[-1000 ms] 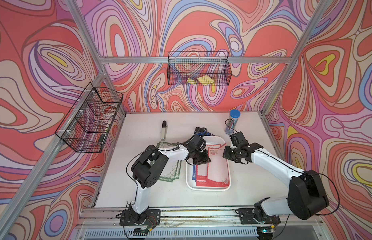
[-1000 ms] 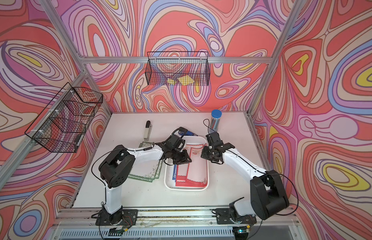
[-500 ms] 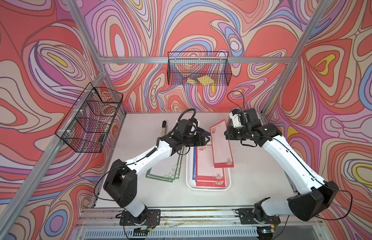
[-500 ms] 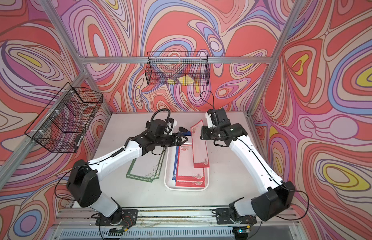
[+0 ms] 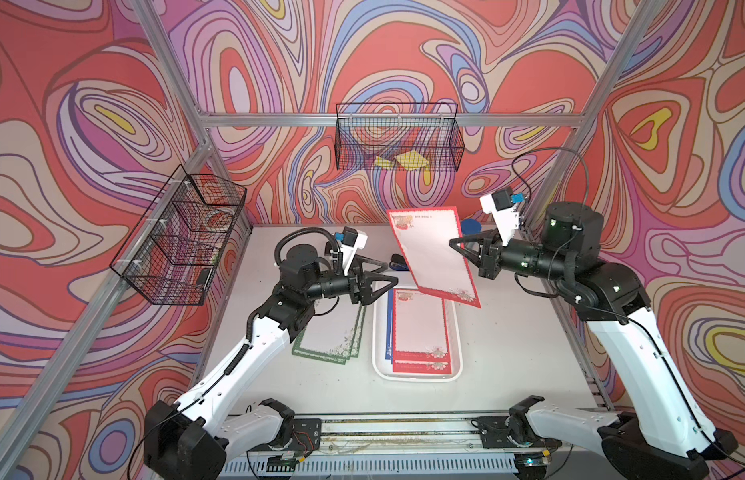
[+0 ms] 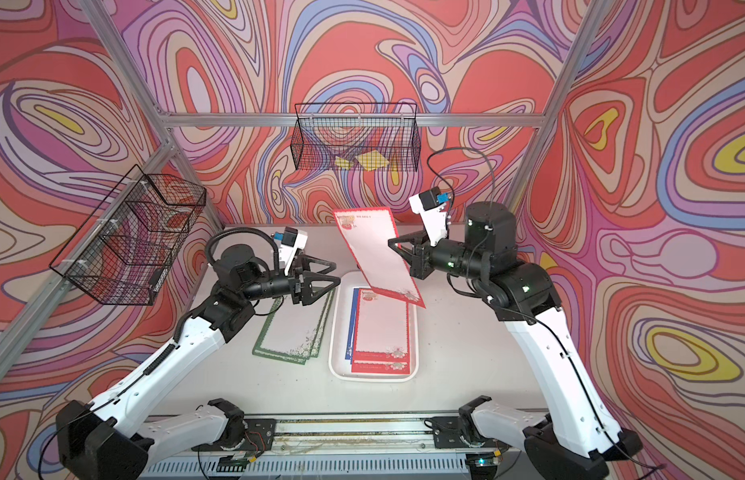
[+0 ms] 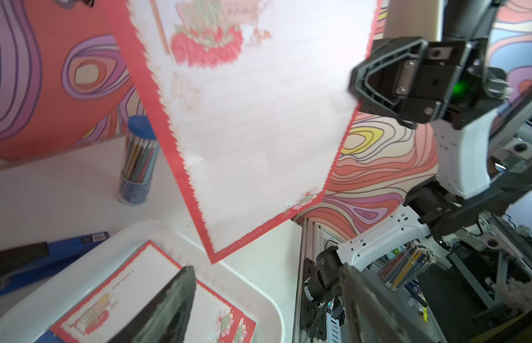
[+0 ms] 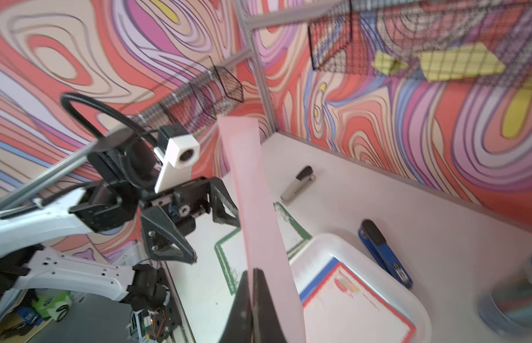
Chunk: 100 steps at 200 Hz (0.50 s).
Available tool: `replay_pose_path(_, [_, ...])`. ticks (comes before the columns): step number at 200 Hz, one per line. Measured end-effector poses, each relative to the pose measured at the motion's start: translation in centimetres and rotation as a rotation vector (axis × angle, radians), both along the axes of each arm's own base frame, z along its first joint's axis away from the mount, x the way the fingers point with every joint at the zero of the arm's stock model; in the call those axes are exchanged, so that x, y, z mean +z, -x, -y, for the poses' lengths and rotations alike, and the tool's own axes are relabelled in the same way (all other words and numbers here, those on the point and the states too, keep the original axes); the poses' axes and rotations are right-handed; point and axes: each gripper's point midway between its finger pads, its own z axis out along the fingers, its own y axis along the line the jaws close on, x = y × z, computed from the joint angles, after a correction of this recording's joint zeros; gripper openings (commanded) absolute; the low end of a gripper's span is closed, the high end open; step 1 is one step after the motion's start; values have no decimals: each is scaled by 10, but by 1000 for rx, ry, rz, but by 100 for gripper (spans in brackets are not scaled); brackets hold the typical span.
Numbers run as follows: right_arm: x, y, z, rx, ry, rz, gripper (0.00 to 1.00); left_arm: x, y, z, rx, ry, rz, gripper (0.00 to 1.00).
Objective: Take out the stationery paper from the storage box
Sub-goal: Pick up the stationery paper from the storage box, then place the stationery paper at the center of the board.
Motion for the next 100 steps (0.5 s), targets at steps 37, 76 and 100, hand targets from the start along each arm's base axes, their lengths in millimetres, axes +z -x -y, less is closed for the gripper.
replay_pose_path(37, [35, 24, -9, 119, -103, 86, 0, 33, 22, -8, -22, 54, 164, 78])
replay_pose_path(76, [50, 37, -14, 197, -157, 108, 0, 42, 25, -9, -21, 55, 206, 76])
replay_pose_path(100, [56, 43, -16, 231, -172, 113, 0, 44, 31, -10, -36, 44, 233, 75])
